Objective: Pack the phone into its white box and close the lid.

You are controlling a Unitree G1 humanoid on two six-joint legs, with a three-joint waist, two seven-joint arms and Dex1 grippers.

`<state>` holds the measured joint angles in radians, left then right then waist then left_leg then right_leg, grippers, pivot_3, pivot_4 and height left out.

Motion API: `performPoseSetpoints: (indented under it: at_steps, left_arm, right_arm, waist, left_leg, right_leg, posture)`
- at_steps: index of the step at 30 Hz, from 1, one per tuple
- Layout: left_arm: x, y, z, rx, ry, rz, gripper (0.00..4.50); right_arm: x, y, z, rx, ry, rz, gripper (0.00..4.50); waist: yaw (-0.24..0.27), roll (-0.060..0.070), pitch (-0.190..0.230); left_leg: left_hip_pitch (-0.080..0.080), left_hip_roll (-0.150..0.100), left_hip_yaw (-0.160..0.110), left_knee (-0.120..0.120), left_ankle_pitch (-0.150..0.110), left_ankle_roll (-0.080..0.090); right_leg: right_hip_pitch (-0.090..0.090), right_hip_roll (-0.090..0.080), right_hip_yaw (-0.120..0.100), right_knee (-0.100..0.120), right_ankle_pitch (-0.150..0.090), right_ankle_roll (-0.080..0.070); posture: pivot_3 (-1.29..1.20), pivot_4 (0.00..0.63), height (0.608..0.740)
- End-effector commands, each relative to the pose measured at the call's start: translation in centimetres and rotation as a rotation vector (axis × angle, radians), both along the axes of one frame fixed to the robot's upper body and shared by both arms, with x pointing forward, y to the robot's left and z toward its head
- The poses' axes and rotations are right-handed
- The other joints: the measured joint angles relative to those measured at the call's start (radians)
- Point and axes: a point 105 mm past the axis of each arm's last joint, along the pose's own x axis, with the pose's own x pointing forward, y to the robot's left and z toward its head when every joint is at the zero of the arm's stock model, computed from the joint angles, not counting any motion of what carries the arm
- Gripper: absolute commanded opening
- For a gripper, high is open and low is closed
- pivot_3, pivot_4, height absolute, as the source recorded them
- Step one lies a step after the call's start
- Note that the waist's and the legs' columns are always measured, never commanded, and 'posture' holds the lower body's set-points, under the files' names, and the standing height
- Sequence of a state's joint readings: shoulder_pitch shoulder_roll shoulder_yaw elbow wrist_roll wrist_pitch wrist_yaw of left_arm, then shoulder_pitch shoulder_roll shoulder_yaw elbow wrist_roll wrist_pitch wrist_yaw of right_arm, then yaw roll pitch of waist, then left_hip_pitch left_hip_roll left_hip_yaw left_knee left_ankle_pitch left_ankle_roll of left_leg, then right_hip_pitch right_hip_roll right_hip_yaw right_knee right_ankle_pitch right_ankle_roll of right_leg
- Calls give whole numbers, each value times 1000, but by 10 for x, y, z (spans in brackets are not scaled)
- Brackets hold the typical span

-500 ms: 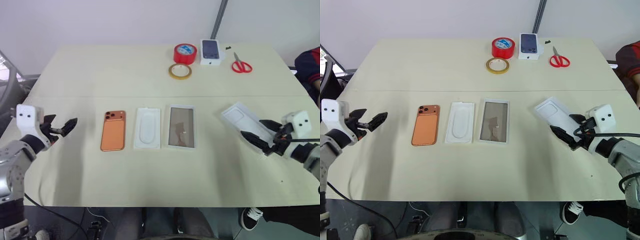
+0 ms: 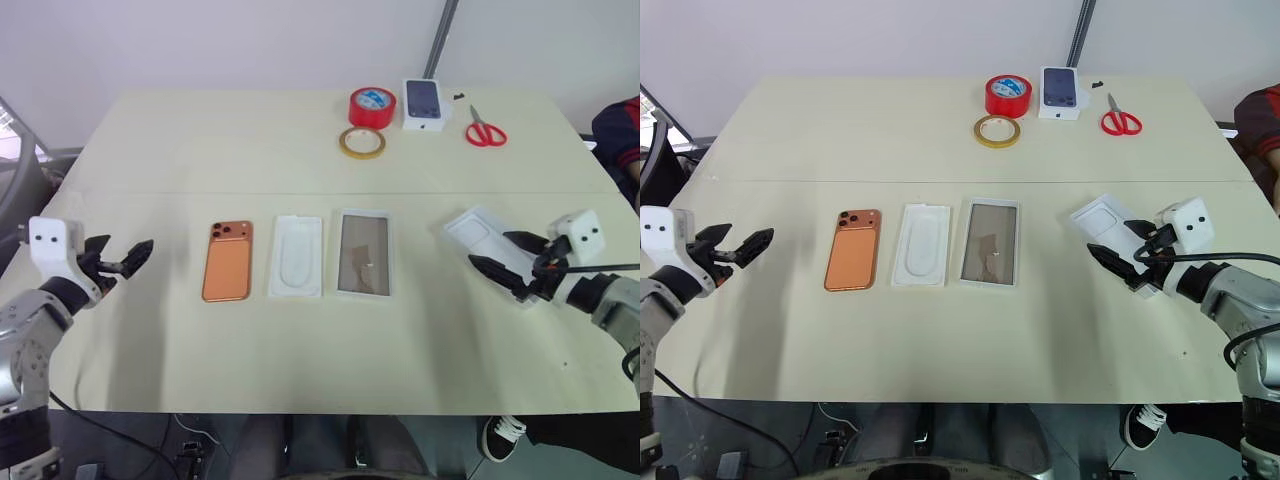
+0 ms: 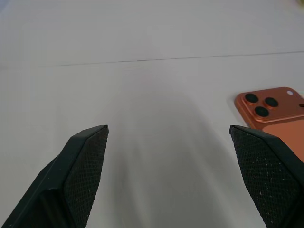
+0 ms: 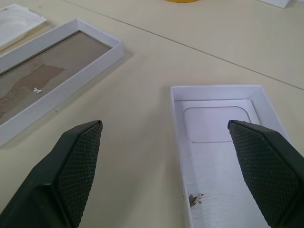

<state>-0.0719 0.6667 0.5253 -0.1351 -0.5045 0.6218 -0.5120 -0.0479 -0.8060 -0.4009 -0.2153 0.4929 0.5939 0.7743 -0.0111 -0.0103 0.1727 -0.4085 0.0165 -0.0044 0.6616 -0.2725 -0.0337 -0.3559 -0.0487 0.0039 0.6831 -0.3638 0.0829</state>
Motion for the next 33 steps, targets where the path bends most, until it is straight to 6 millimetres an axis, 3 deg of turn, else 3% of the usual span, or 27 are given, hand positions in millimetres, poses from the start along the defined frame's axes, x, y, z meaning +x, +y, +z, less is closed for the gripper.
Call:
performPoseSetpoints:
  at_steps: [1, 6, 13, 19, 26, 33]
  left_arm:
    - [3, -19, 17, 9, -69, -60, 4289]
    - [3, -63, 17, -43, -53, -223, 4289]
    - [-7, -135, 3, -149, 116, -477, 4395]
    - [9, -161, -19, -156, 290, -434, 4395]
    - [18, -195, -13, -352, 345, -478, 4395]
    - [26, -203, -20, -400, 403, -423, 4395]
  right_arm:
    - [0, 11, 17, -42, -55, 56, 4412]
    - [-5, 40, 25, -53, -66, 176, 4412]
    - [-16, 86, 21, -117, -64, 371, 4469]
    - [-20, 111, 21, -93, -89, 421, 4469]
    - [-25, 114, 16, -91, -80, 420, 4469]
    - [-26, 113, 17, -97, -87, 411, 4469]
  waist:
    - [0, 0, 0]
    - [-1, 0, 0]
    - [1, 0, 0]
    - [0, 0, 0]
    - [1, -1, 0]
    - [0, -1, 0]
  left_leg:
    - [0, 0, 0, 0, 0, 0]
    - [0, 0, 0, 0, 0, 0]
    - [0, 0, 0, 0, 0, 0]
    - [0, 0, -1, 2, 0, 0]
    - [-1, 0, -1, 3, 0, 0]
    - [0, 0, -1, 3, 0, -1]
  right_leg:
    - [0, 0, 0, 0, 0, 0]
    - [0, 0, 0, 0, 0, 0]
    - [0, 0, 0, 0, 0, 0]
    - [1, 1, 0, 0, 0, 0]
    - [1, 2, 0, 1, 0, 0]
    - [1, 2, 0, 1, 0, 0]
  posture:
    - [0, 150, 740]
    - [0, 150, 740]
    - [0, 150, 740]
    - [0, 150, 740]
    - [0, 150, 740]
    - [0, 150, 740]
